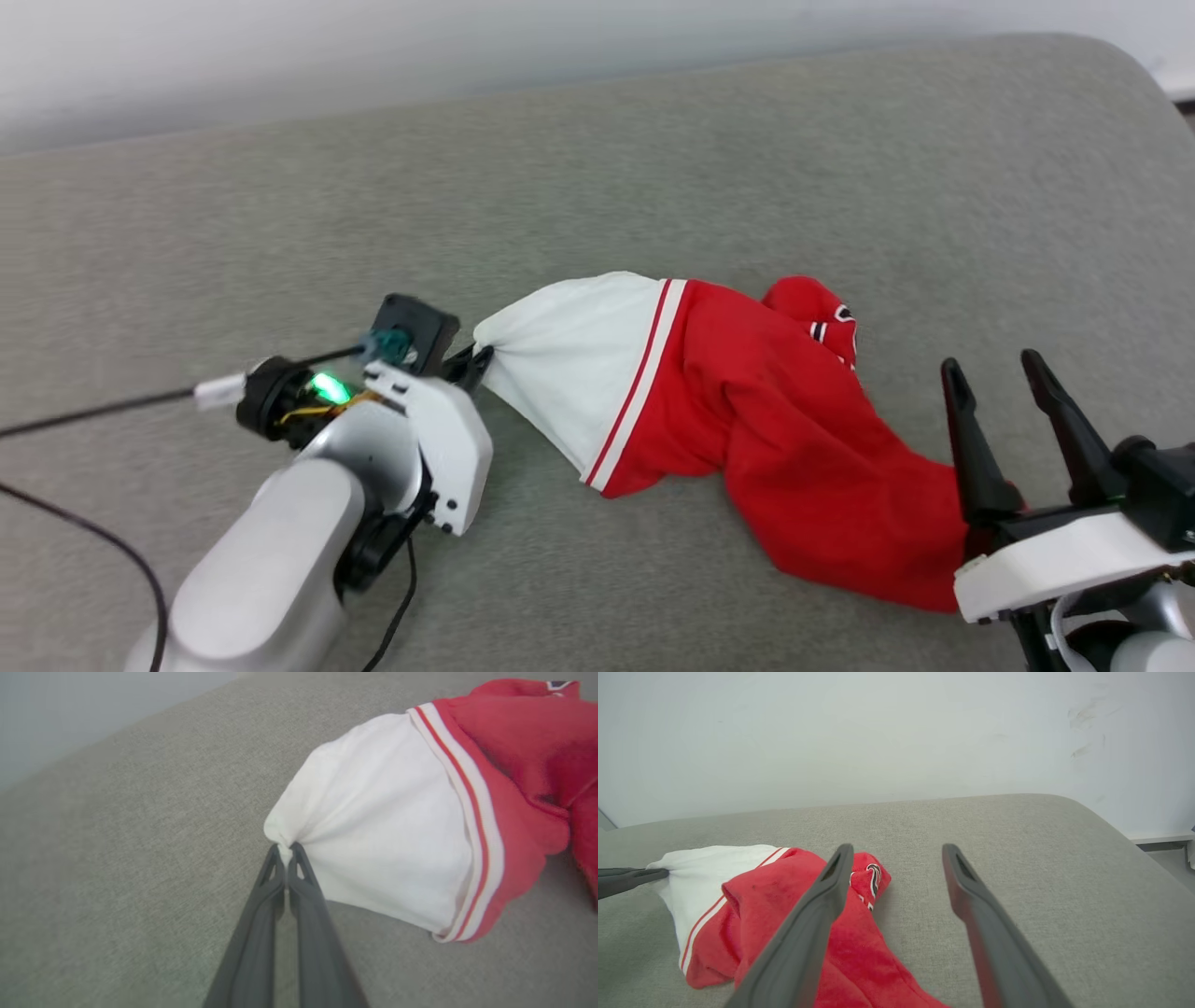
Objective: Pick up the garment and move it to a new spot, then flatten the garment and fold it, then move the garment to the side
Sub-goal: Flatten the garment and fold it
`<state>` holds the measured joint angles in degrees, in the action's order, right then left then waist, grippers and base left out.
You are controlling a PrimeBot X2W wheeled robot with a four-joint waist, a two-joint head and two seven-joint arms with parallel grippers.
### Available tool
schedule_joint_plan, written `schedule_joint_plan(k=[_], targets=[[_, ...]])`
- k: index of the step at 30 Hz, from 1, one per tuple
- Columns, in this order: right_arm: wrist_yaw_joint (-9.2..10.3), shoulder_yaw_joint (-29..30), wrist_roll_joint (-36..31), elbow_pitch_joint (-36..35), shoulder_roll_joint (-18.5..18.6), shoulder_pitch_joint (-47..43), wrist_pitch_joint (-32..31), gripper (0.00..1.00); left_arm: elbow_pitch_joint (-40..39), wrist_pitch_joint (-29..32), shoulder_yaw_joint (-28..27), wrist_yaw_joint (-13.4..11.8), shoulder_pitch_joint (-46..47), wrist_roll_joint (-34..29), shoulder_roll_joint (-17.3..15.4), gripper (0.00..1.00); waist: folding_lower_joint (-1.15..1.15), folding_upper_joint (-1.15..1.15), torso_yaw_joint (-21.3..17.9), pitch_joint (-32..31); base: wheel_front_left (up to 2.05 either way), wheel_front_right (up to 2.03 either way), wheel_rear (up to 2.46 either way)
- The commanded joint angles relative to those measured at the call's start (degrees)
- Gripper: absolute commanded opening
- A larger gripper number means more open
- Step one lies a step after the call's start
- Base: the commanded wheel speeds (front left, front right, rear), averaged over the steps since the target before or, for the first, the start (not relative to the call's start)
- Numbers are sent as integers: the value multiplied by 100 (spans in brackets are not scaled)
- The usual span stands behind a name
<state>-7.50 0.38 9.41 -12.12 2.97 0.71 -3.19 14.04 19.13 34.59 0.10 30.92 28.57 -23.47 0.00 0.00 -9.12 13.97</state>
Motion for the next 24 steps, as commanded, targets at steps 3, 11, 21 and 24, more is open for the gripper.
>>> schedule_joint_plan(k=[3, 11, 21, 24], targets=[[2, 131, -37, -63, -11, -102, -89, 100, -346, -178, -145, -229, -374, 36, -162, 0, 0, 0, 525, -290, 0, 0, 0], [2, 348, 31, -169, -9, -358, -286, 100, -1101, -280, -693, -1071, -2027, 461, -634, 0, 0, 0, 1047, -615, 0, 0, 0], [2, 403, 123, -137, -10, -579, -400, 100, -518, -774, -1177, -1309, -3052, 1154, -386, 100, 0, 0, 1097, -823, 0, 0, 0], [2, 410, 102, -157, -10, -603, -449, 100, -480, -1234, -1244, -1291, -2883, 1028, -294, 100, 0, 0, 1080, -907, 0, 0, 0]])
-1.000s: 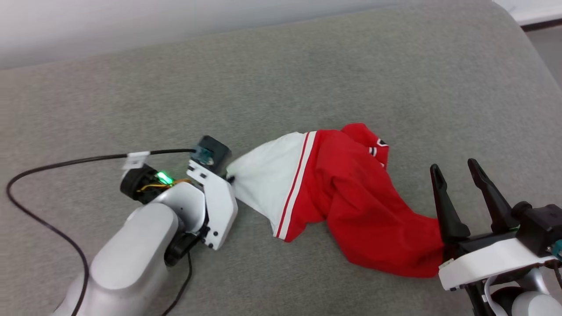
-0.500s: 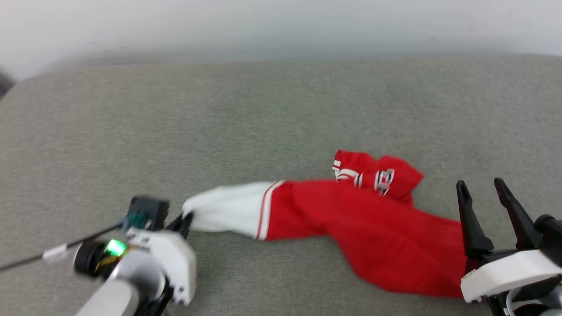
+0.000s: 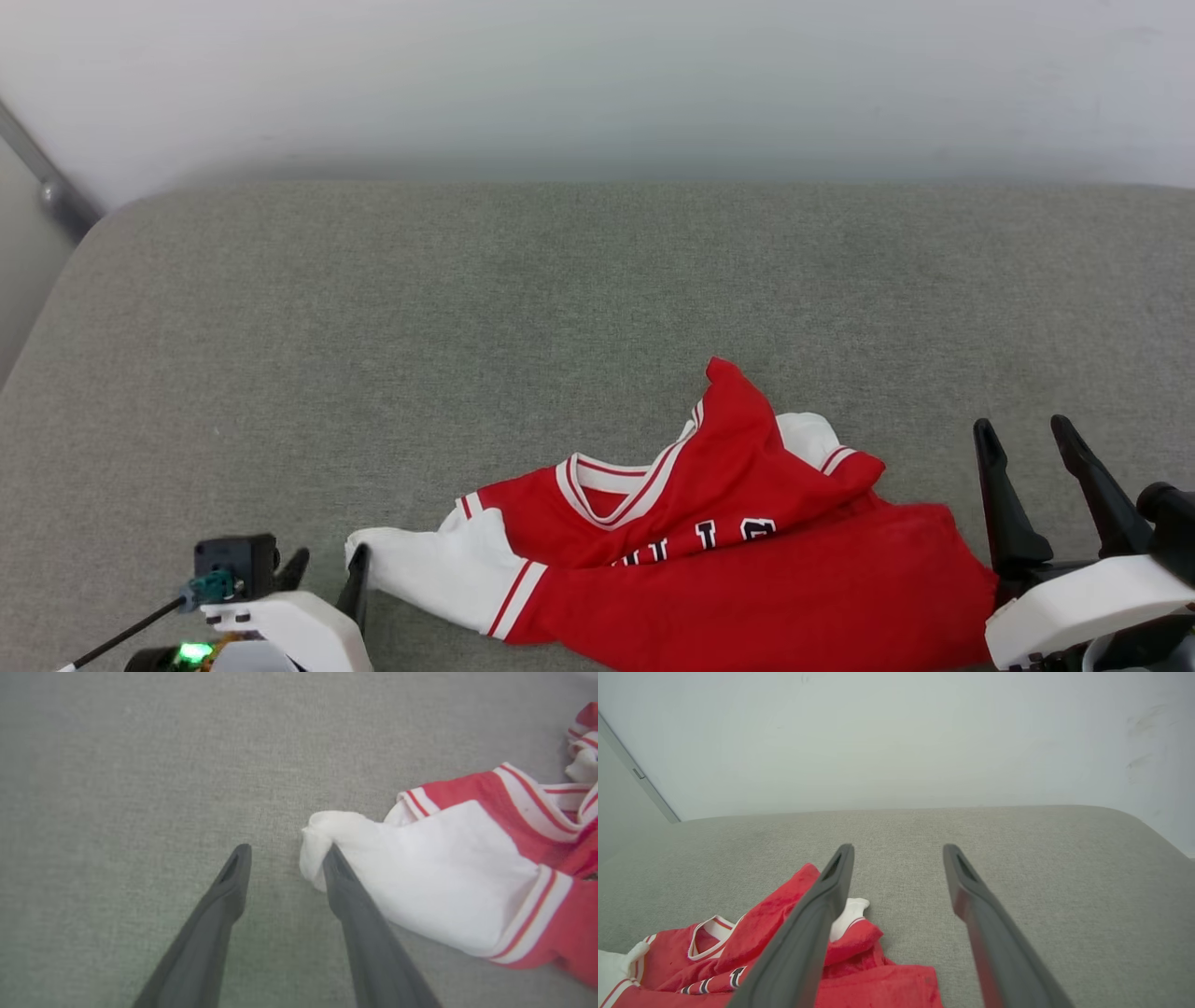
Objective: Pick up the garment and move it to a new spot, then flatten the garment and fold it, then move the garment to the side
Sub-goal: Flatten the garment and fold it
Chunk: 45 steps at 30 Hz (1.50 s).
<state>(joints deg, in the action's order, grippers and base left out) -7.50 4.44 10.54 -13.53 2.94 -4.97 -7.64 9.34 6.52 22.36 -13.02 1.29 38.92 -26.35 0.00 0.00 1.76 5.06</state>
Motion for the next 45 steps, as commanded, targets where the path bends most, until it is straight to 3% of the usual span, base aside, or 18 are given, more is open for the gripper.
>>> schedule_joint_plan(k=[1, 9, 15, 22, 29, 34, 40, 41, 42, 43, 45], targets=[[2, 13, -25, -21, -7, -50, -28, 100, -25, -151, -34, 31, 125, -69, 13, 100, 0, 0, -15, -50, 0, 0, 0], [2, 50, -2, 6, -7, -184, -188, 100, -302, -1562, -166, -23, 400, -543, 222, 100, 0, 0, -69, -301, 0, 0, 0], [2, 139, 254, 320, 30, -269, -566, 100, -555, -2006, -194, -81, 489, -774, 352, 100, 0, 0, -64, -356, 0, 0, 0], [2, 74, 956, 1209, 688, 549, -1698, 100, -875, -2124, -116, -42, 654, -984, 525, 100, 0, 0, 174, -56, 0, 0, 0], [2, -504, 1516, 2005, 1339, 1877, -3295, 100, -997, -2158, 38, 138, 1044, -1174, 784, 100, 0, 0, 611, 565, 0, 0, 0], [2, -1019, 1756, 2371, 1546, 2286, -4132, 100, -843, -2176, 43, 309, 1244, -1240, 955, 100, 0, 0, 810, 822, 0, 0, 0], [3, -1371, 1833, 3027, 1484, 1979, -4876, 100, -723, -2175, -87, 453, 1314, -1356, 1088, 100, 0, 0, 844, 927, 0, 0, 0], [3, -1405, 1842, 3084, 1459, 1931, -4901, 75, -711, -2176, -116, 479, 1308, -1371, 1107, 100, 0, 0, 836, 933, 0, 0, 0], [3, -1417, 1874, 3101, 1409, 1919, -4877, 22, -696, -2176, -156, 489, 1293, -1390, 1120, 100, 0, 0, 816, 930, 0, 0, 0], [2, -1424, 1883, 3103, 1394, 1927, -4871, 0, -686, -2176, -194, 498, 1268, -1411, 1131, 100, 0, 0, 788, 923, 0, 0, 0], [2, -1371, 1831, 2907, 1433, 2039, -4672, 0, -657, -2176, -256, 535, 1207, -1451, 1135, 100, 0, 0, 719, 888, 0, 0, 0]])
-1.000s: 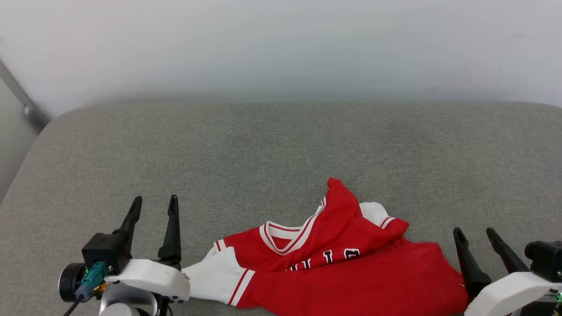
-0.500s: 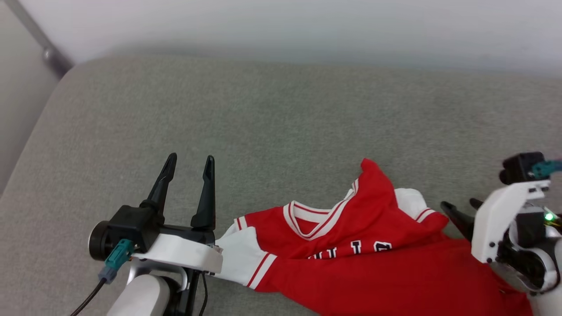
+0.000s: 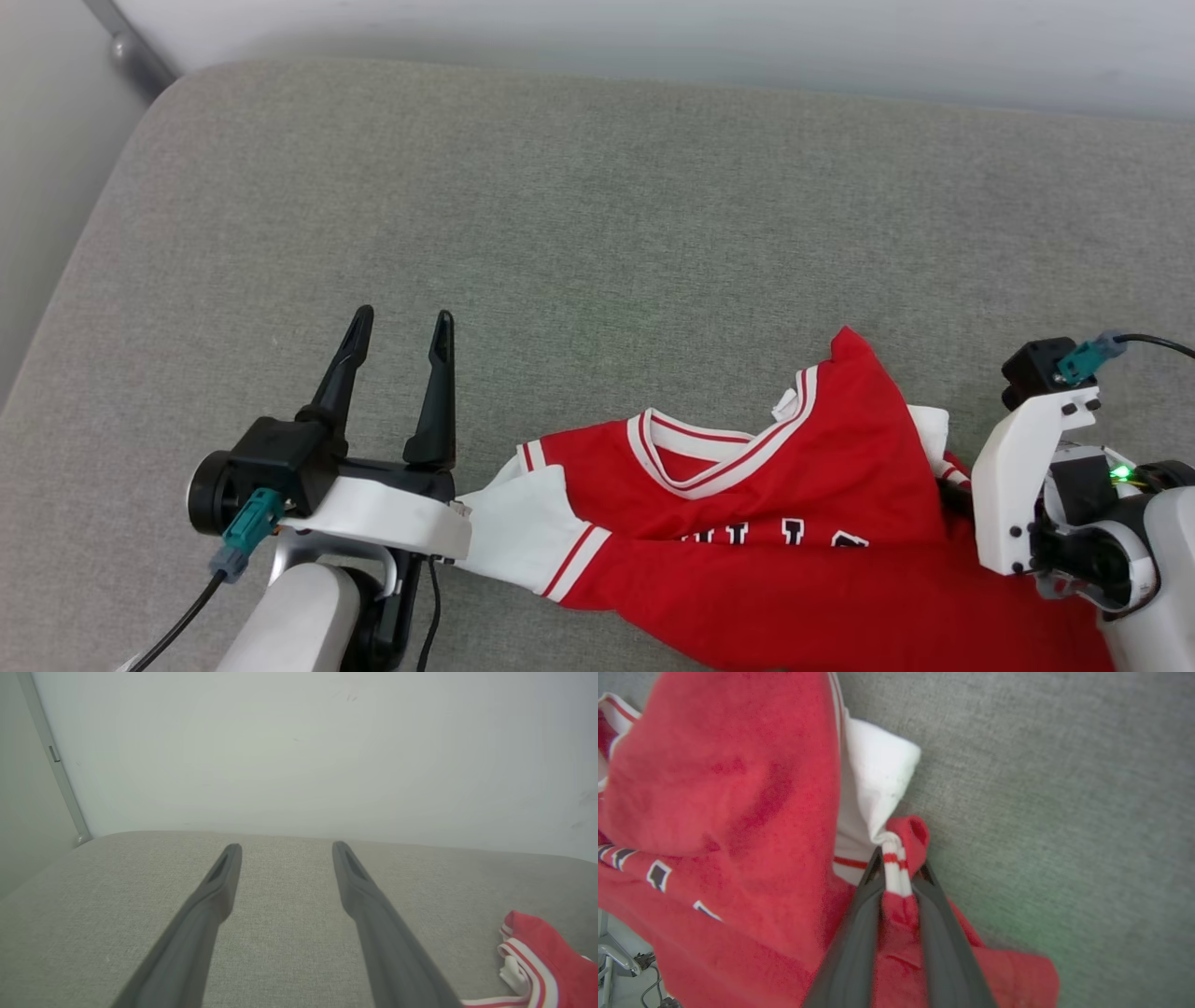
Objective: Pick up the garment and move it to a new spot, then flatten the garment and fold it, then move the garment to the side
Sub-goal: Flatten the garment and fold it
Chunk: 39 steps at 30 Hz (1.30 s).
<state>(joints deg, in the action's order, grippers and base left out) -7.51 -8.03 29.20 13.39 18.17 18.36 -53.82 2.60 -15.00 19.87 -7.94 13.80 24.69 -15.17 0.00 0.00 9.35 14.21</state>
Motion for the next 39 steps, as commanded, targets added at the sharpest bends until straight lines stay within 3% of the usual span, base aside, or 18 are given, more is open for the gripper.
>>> schedule_joint_plan(k=[1, 6, 11, 16, 20, 21, 22, 30, 35, 39], targets=[[4, -60, -90, 76, -46, -217, 58, 0, 31, -23, -44, 31, -68, -41, 13, 100, 0, 0, -84, -57, 0, 0, 0], [5, 387, -295, -556, 112, -174, 535, 0, 71, -19, -124, 64, -168, -103, 7, 100, 0, 0, -272, -204, 0, 0, 0], [4, 1715, -730, -1350, -187, -905, 847, 0, 93, -19, -178, 44, -346, -115, -31, 100, 0, 0, -580, -382, 0, 0, 0], [4, 2676, -875, -1269, -672, -1544, 1094, 0, 151, -13, -161, 76, -384, -76, -49, 100, 0, 0, -696, -398, 0, 0, 0], [3, 3131, -917, -713, -1130, -1925, 1586, 1, 212, 10, -157, 58, -414, -38, -61, 100, 0, 0, -773, -391, 0, 0, 0], [3, 3131, -937, -567, -1183, -1948, 1752, 41, 230, 23, -162, 52, -417, -34, -69, 100, 0, 0, -790, -385, 0, 0, 0], [3, 3090, -909, -442, -1253, -1955, 1921, 100, 244, 31, -173, 43, -425, -19, -79, 100, 0, 0, -810, -381, 0, 0, 0], [3, 3026, -1159, -544, -1287, -1758, 3860, 100, 351, 43, -241, -22, -566, 78, -130, 100, 0, 0, -889, -519, 0, 0, 0], [2, 2916, -1505, -895, -1280, -1770, 4618, 100, 401, 71, -249, -62, -702, 133, -143, 100, 0, 0, -876, -725, 0, 0, 0], [3, 2469, -1640, -1214, -1278, -1861, 4926, 100, 448, 132, -223, -85, -831, 166, -165, 100, 0, 0, -868, -933, 0, 0, 0]])
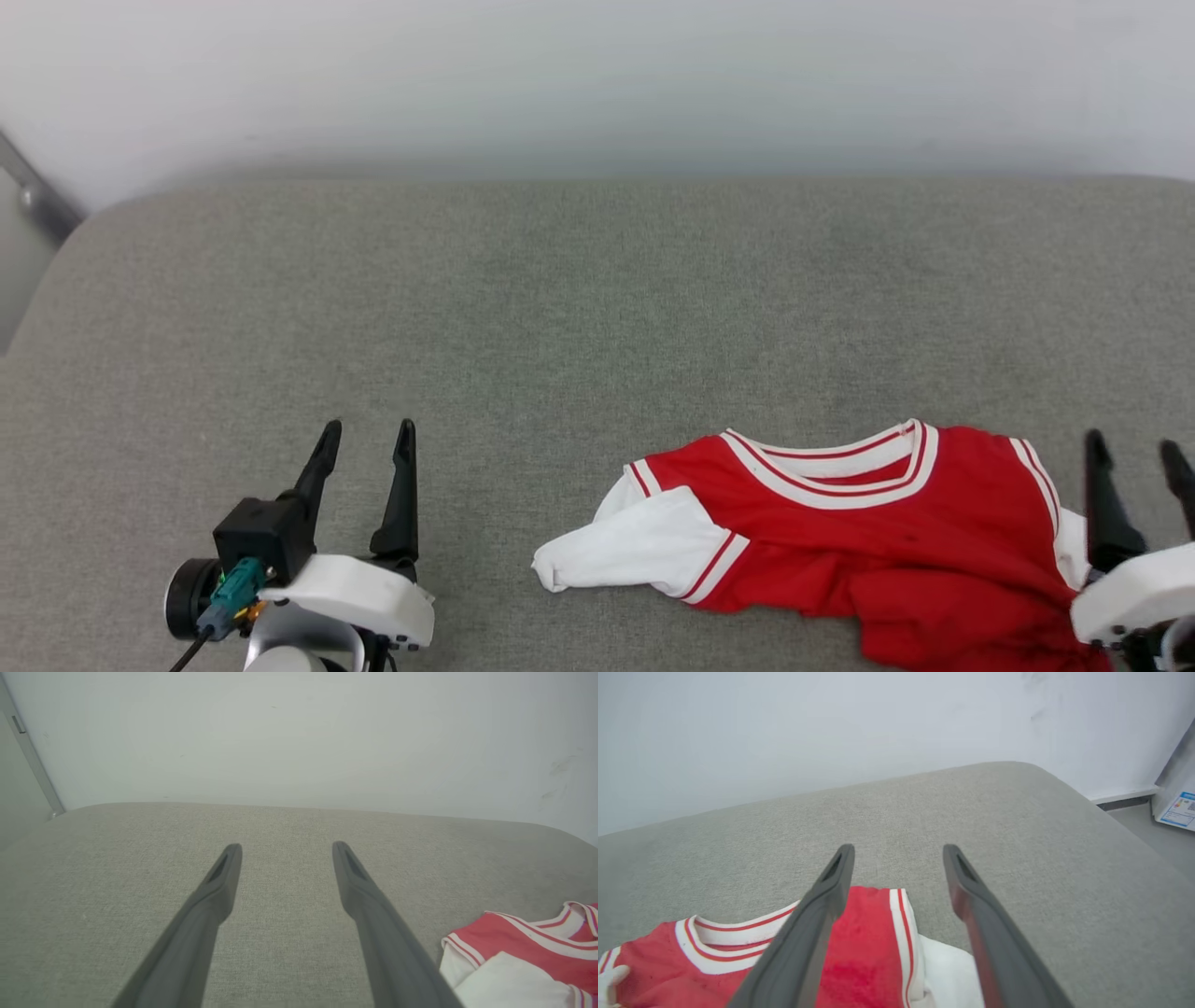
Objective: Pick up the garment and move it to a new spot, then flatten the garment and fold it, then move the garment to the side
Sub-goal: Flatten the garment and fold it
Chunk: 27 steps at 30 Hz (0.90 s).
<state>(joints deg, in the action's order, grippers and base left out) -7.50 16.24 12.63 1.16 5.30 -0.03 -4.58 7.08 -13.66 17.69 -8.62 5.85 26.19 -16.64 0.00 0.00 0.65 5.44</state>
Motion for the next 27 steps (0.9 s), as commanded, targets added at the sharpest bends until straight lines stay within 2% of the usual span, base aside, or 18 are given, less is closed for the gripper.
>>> schedule_joint_plan(k=[1, 6, 13, 18, 23, 27], targets=[[2, -78, -31, -74, 32, -71, 34, 100, 8, 22, -4, -27, -70, 20, -31, 100, 0, 0, -6, -109, 0, 0, 0], [2, -531, -121, -458, 6, -270, 28, 100, -17, 141, 16, -51, -195, 52, -92, 100, 0, 0, -16, -304, 0, 0, 0], [2, -521, 72, -490, -133, -523, -524, 100, -109, 223, 3, -115, -220, 64, -149, 100, 0, 0, -44, -365, 0, 0, 0], [1, -524, 405, 62, 219, -45, -1653, 100, -184, 188, 40, -119, -45, 40, -115, 100, 0, 0, 1, -138, 0, 0, 0], [2, -895, 646, 457, 676, 654, -2892, 100, -194, 134, 150, -38, 195, -30, -32, 100, 0, 0, 192, 257, 0, 0, 0], [2, -1204, 797, 718, 933, 1277, -3567, 100, -101, 66, 226, 48, 396, -35, 59, 100, 0, 0, 342, 514, 0, 0, 0]])
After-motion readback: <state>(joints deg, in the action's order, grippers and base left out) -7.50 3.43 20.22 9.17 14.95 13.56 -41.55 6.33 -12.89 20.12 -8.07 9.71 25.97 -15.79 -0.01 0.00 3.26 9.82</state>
